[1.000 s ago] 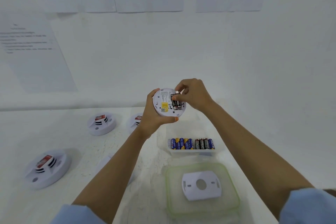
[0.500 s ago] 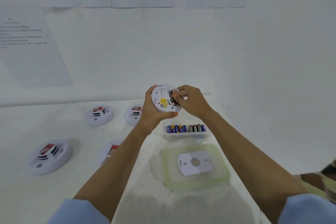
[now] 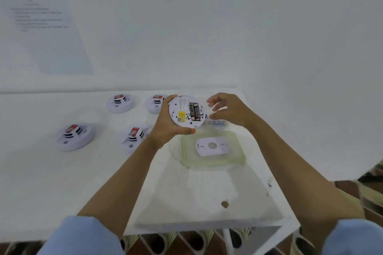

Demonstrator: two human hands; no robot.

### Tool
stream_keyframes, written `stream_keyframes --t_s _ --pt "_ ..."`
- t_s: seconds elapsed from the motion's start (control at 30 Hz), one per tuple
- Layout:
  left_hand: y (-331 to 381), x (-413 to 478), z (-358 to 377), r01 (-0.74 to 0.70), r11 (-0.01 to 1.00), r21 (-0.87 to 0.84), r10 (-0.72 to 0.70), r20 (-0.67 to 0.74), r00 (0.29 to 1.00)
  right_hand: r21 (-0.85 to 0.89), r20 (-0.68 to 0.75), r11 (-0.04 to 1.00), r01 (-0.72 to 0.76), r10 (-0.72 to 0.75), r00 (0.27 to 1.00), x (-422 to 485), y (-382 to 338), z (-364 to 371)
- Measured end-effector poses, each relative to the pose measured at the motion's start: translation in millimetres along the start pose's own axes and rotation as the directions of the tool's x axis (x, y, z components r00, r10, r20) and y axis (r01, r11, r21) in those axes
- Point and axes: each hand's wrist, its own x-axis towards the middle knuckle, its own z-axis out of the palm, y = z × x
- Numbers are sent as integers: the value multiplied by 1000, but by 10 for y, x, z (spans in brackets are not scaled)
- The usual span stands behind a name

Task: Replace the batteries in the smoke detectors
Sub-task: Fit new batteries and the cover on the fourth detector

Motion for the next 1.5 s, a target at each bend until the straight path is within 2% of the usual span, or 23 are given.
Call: stream_keyframes --t_s 0.1,0.23,0.47,0.63,0.8,0.9,1.0,1.2,1.37,1.5 --pt "3 -182 24 36 999 -34 -36 -1 999 -235 126 970 -63 95 987 -185 82 17" --pt "23 -328 33 66 996 -59 -65 14 998 -499 267 862 -93 255 929 -295 208 145" --pt "14 -382 -11 105 986 -131 -104 14 995 -678 363 735 8 326 873 -234 224 240" --pt "-1 -344 8 123 973 -194 -117 39 992 -678 341 735 13 299 891 -223 182 255" --pt "-7 -224 -31 114 979 -172 -104 63 993 -706 268 708 11 254 929 -201 -3 -2" --pt "18 -129 -67 104 985 -137 -95 72 993 -631 142 776 -1 117 983 -129 -209 -259" --pt "37 -45 -80 69 994 -89 -63 72 995 -475 78 875 97 -68 995 -24 -409 -220" --pt "102 53 -53 -17 1000 -8 18 104 994 -430 139 880 201 -155 978 173 -543 166" --pt "-34 208 -54 20 999 32 -23 82 996 -462 209 859 220 -135 968 306 -473 182" --pt "-19 297 -27 50 999 3 -50 63 997 -449 242 864 228 -128 962 428 -440 116"
